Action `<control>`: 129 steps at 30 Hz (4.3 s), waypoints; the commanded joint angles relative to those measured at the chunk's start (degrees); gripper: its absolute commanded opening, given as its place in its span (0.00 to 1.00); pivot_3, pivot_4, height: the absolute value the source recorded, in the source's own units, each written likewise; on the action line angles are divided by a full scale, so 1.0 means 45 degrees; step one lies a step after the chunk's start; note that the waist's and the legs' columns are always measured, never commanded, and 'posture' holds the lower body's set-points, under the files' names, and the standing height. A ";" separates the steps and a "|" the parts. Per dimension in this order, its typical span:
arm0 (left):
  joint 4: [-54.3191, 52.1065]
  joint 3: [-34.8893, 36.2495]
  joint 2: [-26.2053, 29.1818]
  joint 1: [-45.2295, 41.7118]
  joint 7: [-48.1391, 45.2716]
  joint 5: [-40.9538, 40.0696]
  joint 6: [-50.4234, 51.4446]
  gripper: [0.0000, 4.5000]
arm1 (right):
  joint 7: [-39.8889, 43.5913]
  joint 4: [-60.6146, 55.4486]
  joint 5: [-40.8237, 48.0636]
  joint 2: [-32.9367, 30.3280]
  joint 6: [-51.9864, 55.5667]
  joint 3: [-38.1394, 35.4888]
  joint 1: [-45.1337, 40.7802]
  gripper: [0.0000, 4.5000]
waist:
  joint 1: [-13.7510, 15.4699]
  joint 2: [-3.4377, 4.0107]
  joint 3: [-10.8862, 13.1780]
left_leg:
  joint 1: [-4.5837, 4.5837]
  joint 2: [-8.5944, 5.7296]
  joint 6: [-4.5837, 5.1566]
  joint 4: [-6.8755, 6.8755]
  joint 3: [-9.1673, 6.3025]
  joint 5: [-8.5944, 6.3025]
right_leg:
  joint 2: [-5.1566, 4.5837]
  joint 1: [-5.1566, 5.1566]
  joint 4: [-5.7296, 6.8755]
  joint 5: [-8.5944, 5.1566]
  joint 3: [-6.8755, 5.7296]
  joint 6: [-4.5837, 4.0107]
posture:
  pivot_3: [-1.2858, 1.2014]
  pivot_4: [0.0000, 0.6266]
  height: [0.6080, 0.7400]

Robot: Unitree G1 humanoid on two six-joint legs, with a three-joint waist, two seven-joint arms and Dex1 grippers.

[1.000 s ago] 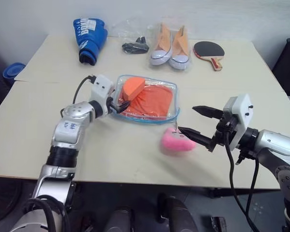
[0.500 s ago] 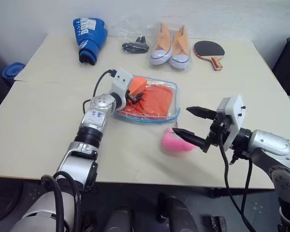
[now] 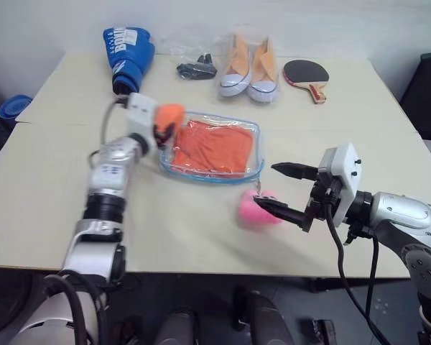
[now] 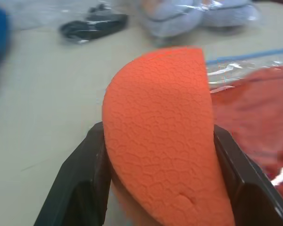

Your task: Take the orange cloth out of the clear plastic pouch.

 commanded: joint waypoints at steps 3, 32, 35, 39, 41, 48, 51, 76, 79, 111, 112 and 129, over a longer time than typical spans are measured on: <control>-0.0294 0.1891 0.2184 0.1406 0.0811 -0.0083 0.0508 0.49 | 0.0643 0.0042 0.0075 0.0060 -0.0381 0.0377 -0.0346 1.00 | -0.0007 -0.0002 -0.0001 | -0.0005 -0.0006 -0.0002 0.0000 -0.0010 0.0000 | -0.0011 -0.0001 -0.0002 0.0000 -0.0009 0.0000 | 0.52 0.24 1.00; -0.8379 0.4047 0.6577 0.5667 -0.8256 -0.6883 0.4485 1.00 | 0.1672 0.0841 -0.0486 -0.0038 -0.0940 0.0838 -0.0446 1.00 | 0.0273 -0.0066 -0.0036 | -0.0030 -0.0027 -0.0025 0.0025 -0.0067 -0.0023 | -0.0066 0.0013 -0.0019 -0.0010 -0.0047 -0.0014 | 0.52 0.24 1.00; -0.8267 0.1027 0.6875 0.5055 -0.9582 -0.5061 0.2452 1.00 | 0.1505 0.0743 -0.0464 -0.0002 -0.0922 0.0782 -0.0380 1.00 | 0.0218 -0.0045 -0.0026 | -0.0003 -0.0031 -0.0031 0.0020 -0.0039 -0.0019 | -0.0039 0.0023 -0.0010 -0.0010 -0.0022 -0.0013 | 0.52 0.24 1.00; -0.5540 -0.3456 0.6192 0.2359 -1.0898 -0.0862 -0.2381 1.00 | 0.1238 0.0658 -0.0487 0.0060 -0.0904 0.0656 -0.0295 1.00 | 0.0223 -0.0045 -0.0026 | -0.0003 -0.0011 -0.0063 0.0004 -0.0001 0.0000 | 0.0057 0.0007 0.0003 -0.0015 -0.0017 -0.0033 | 0.52 0.24 1.00; -0.3326 -0.4918 0.5196 0.0851 -1.0862 0.0781 -0.4786 1.00 | 0.1079 0.0560 -0.0471 0.0075 -0.0879 0.0596 -0.0231 1.00 | 0.0251 -0.0047 -0.0027 | -0.0010 -0.0034 -0.0060 0.0005 0.0101 0.0005 | 0.0112 0.0007 0.0007 -0.0017 -0.0024 -0.0041 | 0.52 0.24 1.00; 0.1953 -0.6564 0.2977 -0.1863 -0.9609 0.3473 -1.0157 1.00 | 0.0295 -0.0137 -0.0351 0.0167 -0.0697 0.0330 0.0295 1.00 | 0.0215 -0.0051 -0.0026 | -0.0027 -0.0010 0.0010 -0.0002 0.0164 -0.0018 | 0.0106 -0.0020 -0.0015 -0.0002 -0.0046 -0.0015 | 0.52 0.24 1.00; 0.3233 -0.6546 0.2422 -0.2360 -0.9015 0.3833 -1.1022 1.00 | -0.0015 -0.0456 -0.0251 0.0144 -0.0600 0.0140 0.0587 1.00 | 0.0222 -0.0051 -0.0026 | -0.0015 0.0001 0.0023 -0.0001 0.0189 -0.0025 | 0.0098 -0.0022 -0.0015 0.0003 -0.0044 -0.0006 | 0.52 0.24 1.00; -0.4459 -0.4939 0.3682 0.2490 -0.9907 0.2858 -0.7781 0.01 | 0.0276 -0.0847 -0.0121 -0.0555 -0.0530 -0.0026 0.1457 1.00 | 0.0202 -0.0050 -0.0026 | -0.0031 -0.0006 0.0083 0.0027 0.0066 -0.0036 | -0.0005 -0.0020 -0.0024 0.0020 0.0018 0.0024 | 0.52 0.24 1.00; -0.6445 -0.4692 0.4016 0.3685 -0.9755 0.3110 -0.6399 0.01 | 0.0403 -0.0925 -0.0233 -0.0581 -0.0582 0.0166 0.1616 1.00 | 0.0235 -0.0050 -0.0026 | -0.0028 -0.0007 0.0083 0.0031 0.0056 -0.0037 | -0.0012 -0.0010 -0.0025 0.0020 0.0041 0.0024 | 0.52 0.24 1.00; -0.9505 -0.0454 0.6191 0.4312 -1.2922 -0.5663 0.2765 0.50 | 0.1862 0.1347 -0.4850 -0.1264 -0.3326 0.2198 0.3109 0.42 | 0.0233 -0.0051 -0.0026 | -0.0019 -0.0024 0.0059 0.0041 0.0018 -0.0029 | 0.0016 0.0016 -0.0022 0.0010 0.0016 0.0014 | 0.52 0.24 1.00; -0.9541 -0.0599 0.6148 0.4302 -1.2910 -0.5580 0.2705 0.50 | 0.1858 0.1228 -0.4618 -0.1183 -0.3172 0.2066 0.3062 0.34 | 0.0232 -0.0050 -0.0026 | -0.0019 -0.0024 0.0055 0.0041 0.0018 -0.0027 | 0.0021 0.0016 -0.0021 0.0010 0.0016 0.0013 | 0.52 0.24 1.00; -0.8903 -0.3766 0.4693 0.3073 -1.3254 -0.4026 0.1064 0.50 | 0.2831 0.2292 -0.5613 0.0002 -0.3364 0.5571 0.0019 0.00 | 0.0240 -0.0050 -0.0026 | -0.0027 -0.0047 0.0047 0.0043 0.0022 -0.0022 | 0.0055 0.0011 -0.0015 0.0007 0.0017 0.0008 | 0.52 0.24 1.00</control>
